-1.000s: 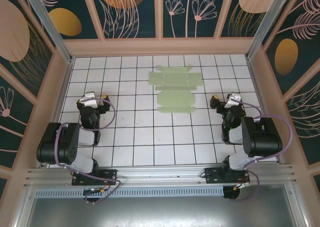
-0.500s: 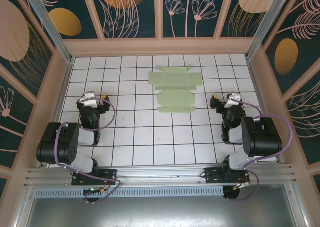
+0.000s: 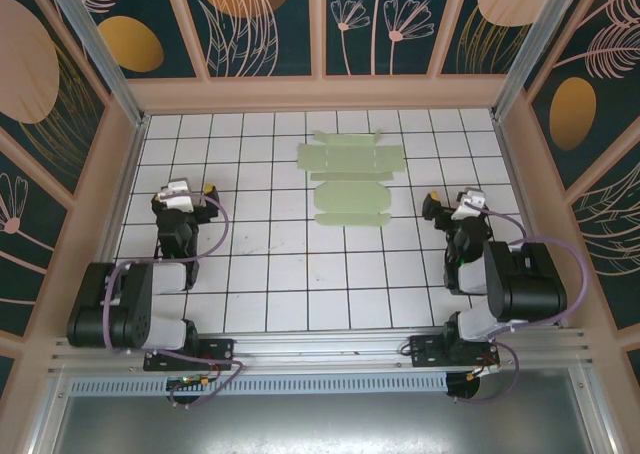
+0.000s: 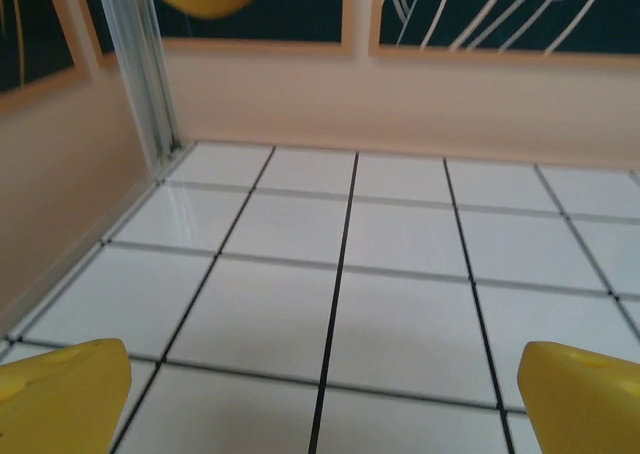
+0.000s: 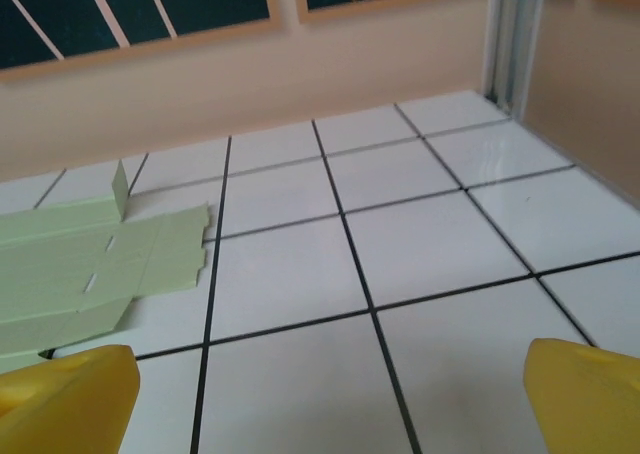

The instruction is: Fold the paper box

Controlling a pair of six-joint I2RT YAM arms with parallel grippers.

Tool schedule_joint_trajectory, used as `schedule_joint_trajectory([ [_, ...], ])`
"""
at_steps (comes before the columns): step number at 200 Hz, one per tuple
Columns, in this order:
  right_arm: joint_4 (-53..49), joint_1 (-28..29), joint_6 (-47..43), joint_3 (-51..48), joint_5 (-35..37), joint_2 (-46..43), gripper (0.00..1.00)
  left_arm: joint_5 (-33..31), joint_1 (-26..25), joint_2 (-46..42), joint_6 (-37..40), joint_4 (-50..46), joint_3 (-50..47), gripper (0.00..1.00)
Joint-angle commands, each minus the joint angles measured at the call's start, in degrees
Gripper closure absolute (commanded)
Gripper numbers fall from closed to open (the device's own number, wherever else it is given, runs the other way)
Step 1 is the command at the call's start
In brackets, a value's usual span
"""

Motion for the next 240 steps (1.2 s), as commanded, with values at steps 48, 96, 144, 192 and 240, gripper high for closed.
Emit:
schedule_joint_trajectory([
  [48, -31.8, 0.8, 3.8, 13.2, -5.3, -16.4, 0.01, 5.3, -8.3, -9.0, -5.0, -18.8, 11.6, 0.01],
  [96, -55.8, 6.8, 6.8, 31.2, -5.7, -8.0, 0.01, 7.2, -15.8, -0.4, -12.0, -19.2, 18.7, 0.01],
  [144, -69.3, 10.3, 11.5, 46.7, -12.5, 5.0, 0.01, 8.8, -19.7, 4.4, -12.6, -18.2, 21.5, 0.01],
  [192, -75.1, 10.2, 14.9, 58.6, -15.6, 17.8, 0.25, 9.9, -20.3, 5.6, -13.2, -18.4, 21.5, 0.01],
  [240, -73.1, 8.8, 19.0, 59.7, -20.1, 24.1, 0.34, 10.1, -20.3, 5.5, -13.3, -19.0, 21.0, 0.01],
])
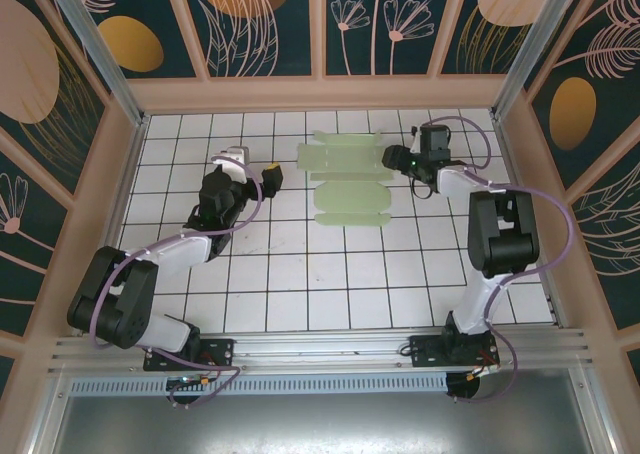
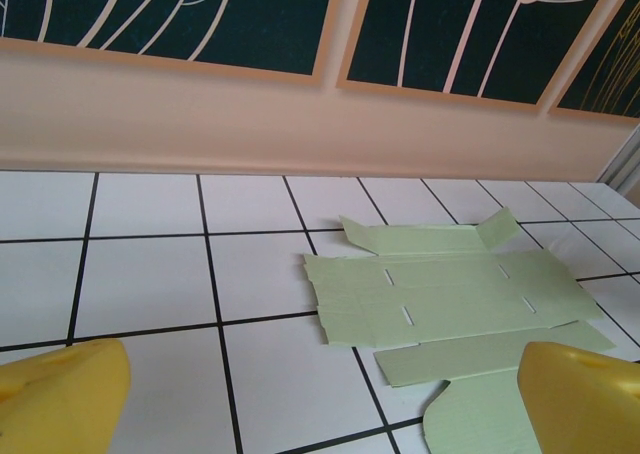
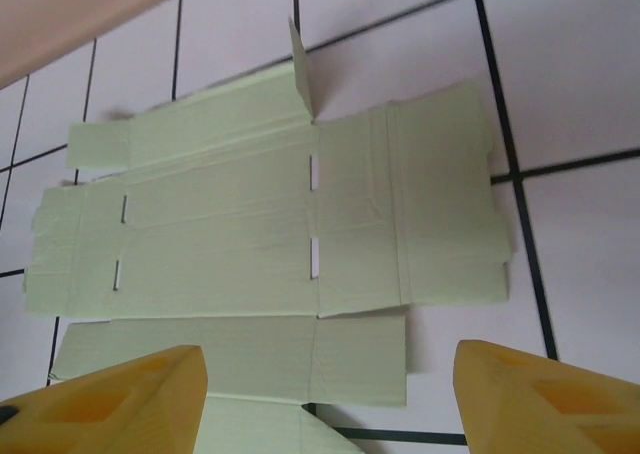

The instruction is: Fold the paper box

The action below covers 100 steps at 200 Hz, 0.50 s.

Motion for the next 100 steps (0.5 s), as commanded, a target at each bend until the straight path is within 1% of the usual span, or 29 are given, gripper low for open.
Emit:
schedule_joint_trajectory([
  [1, -1.2, -1.3, 3.3, 1.3, -3.8, 2.5, 0.34, 1.2, -0.3, 0.4, -0.8, -0.1, 0.9, 0.01],
  [47, 1.8, -2.6, 5.4, 0.8, -9.6, 5.7, 0.39, 1.5, -0.2, 0.5, -1.1, -0.2, 0.8, 0.01],
  [69, 2.0, -2.5, 5.9, 1.4, -11.2, 7.6, 0.45, 1.9, -0.3, 0.7, -1.6, -0.1, 0.7, 0.01],
  [100, 2.1, -2.0, 5.6, 1.3, -11.8, 8.4, 0.46, 2.0, -0.3, 0.6, -1.8, -0.9, 0.8, 0.01],
])
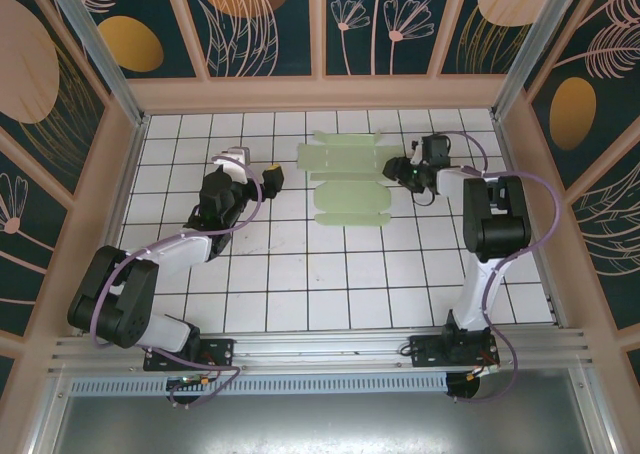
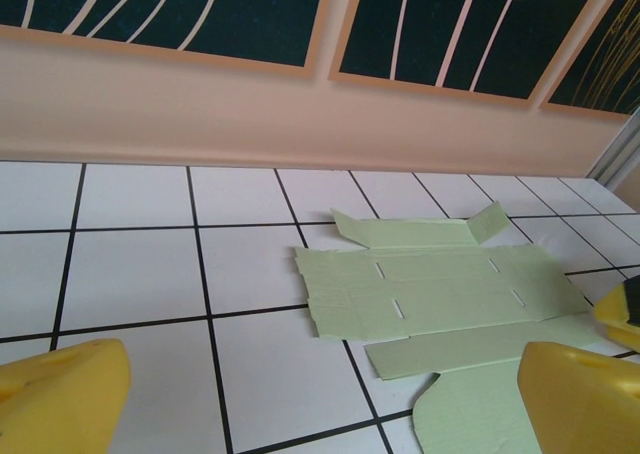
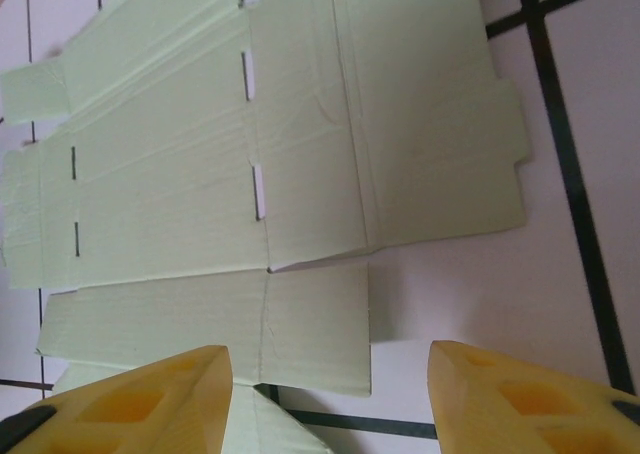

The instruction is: Fold the paper box

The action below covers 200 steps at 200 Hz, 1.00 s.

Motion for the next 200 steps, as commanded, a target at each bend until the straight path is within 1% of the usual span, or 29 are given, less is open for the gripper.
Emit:
schedule_joint_trajectory([
  [1, 1.2, 0.5, 0.6, 1.2, -2.3, 0.9, 0.46, 0.8, -0.3, 0.4, -1.1, -0.7, 0.8, 0.01],
  [19, 0.8, 1.1, 0.0, 1.0, -2.7, 0.6, 0.48, 0.8, -0.3, 0.2, -1.1, -0.8, 0.5, 0.01],
  [59, 1.0, 3.4, -0.5, -2.0, -3.4, -1.5, 0.48, 0.5, -0.3, -0.7, -1.2, -0.9, 0.1, 0.01],
  [112, 0.9, 9.1, -0.7, -7.1, -3.4, -4.9, 0.48, 0.2, -0.3, -2.3, -1.1, -2.1, -0.5, 0.01],
  [139, 1.7, 13.8, 0.9, -9.2, -3.6, -7.1, 0.49, -0.5, -0.3, -3.1, -1.3, -2.5, -1.1, 0.01],
  [163, 2.2, 20.3, 1.5, -8.5, -4.2, -7.5, 0.48, -0.8, -0.3, -3.0, -2.3, -2.1, -1.4, 0.01],
  [175, 2.2, 23.0, 1.7, -7.4, -2.5, -7.6, 0.48, -1.3, -0.2, -2.7, -3.2, -1.9, -1.3, 0.01],
  [183, 2.9, 24.2, 1.6, -7.4, -1.1, -8.3, 0.46, -1.5, -0.3, -2.6, -3.7, -1.8, -1.2, 0.01],
  [200, 4.5, 24.7, 0.7, -8.4, 1.8, -11.2, 0.37, -1.1, -0.3, -2.2, -4.4, -1.6, -1.1, 0.01],
])
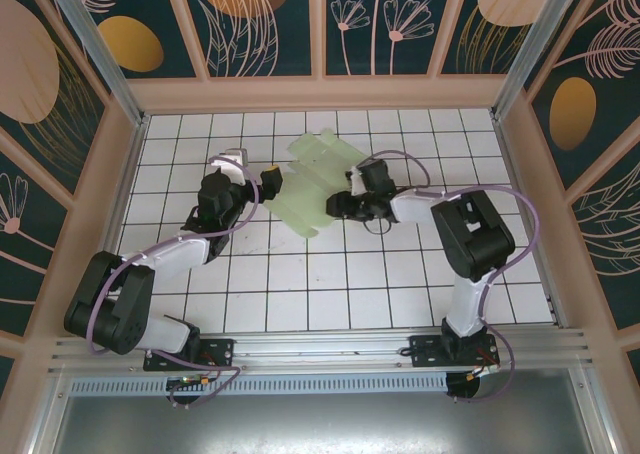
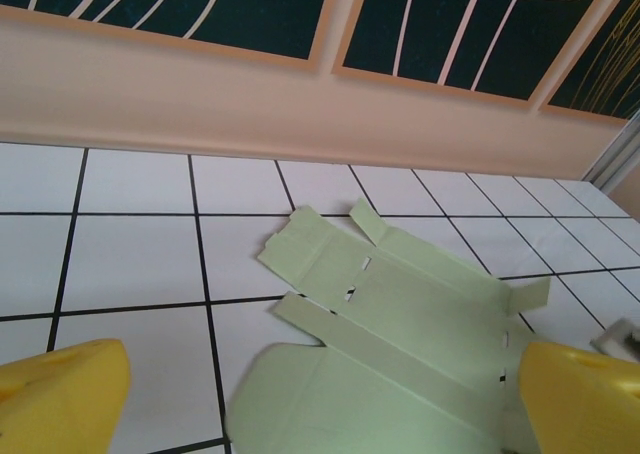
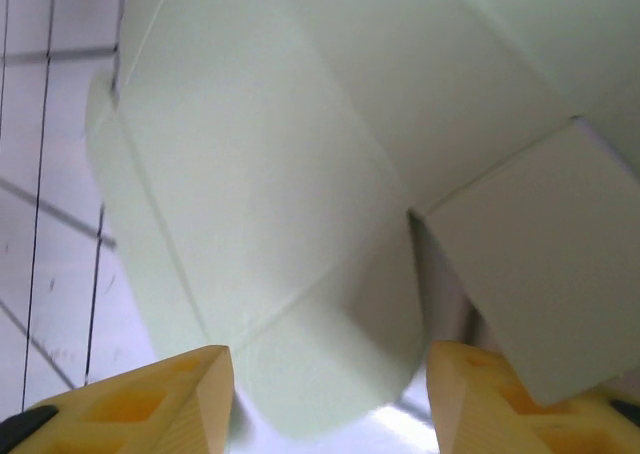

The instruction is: Fold the paper box

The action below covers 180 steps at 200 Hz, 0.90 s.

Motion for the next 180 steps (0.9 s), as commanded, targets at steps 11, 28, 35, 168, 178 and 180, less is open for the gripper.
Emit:
schedule_joint_trajectory([
  [11, 3.5, -0.1, -0.9, -0.6, 5.7, -7.4, 0.34, -0.4, -0.3, -0.2, -2.3, 0.6, -0.7, 0.01],
  [28, 4.4, -2.9, -1.3, -1.1, 6.6, -9.7, 0.32, -0.4, -0.3, -0.1, -2.1, 1.2, -1.2, 0.01],
  [35, 4.7, -4.6, -1.3, -0.7, 6.2, -9.8, 0.31, -0.3, -0.3, 0.0, -2.1, 1.9, -1.4, 0.01],
  [168, -11.4, -12.1, -5.8, 34.1, 3.1, 22.1, 0.32, 0.8, -0.3, 0.3, -4.0, 3.9, -3.2, 0.01],
  [178, -10.6, -11.6, -5.8, 30.6, 3.7, 20.2, 0.32, 0.5, -0.3, -1.2, -5.3, 2.9, -4.4, 0.01],
  [180, -10.3, -11.6, -5.8, 29.8, 3.8, 19.7, 0.32, 0.5, -0.3, -1.4, -5.6, 2.6, -4.5, 0.01],
])
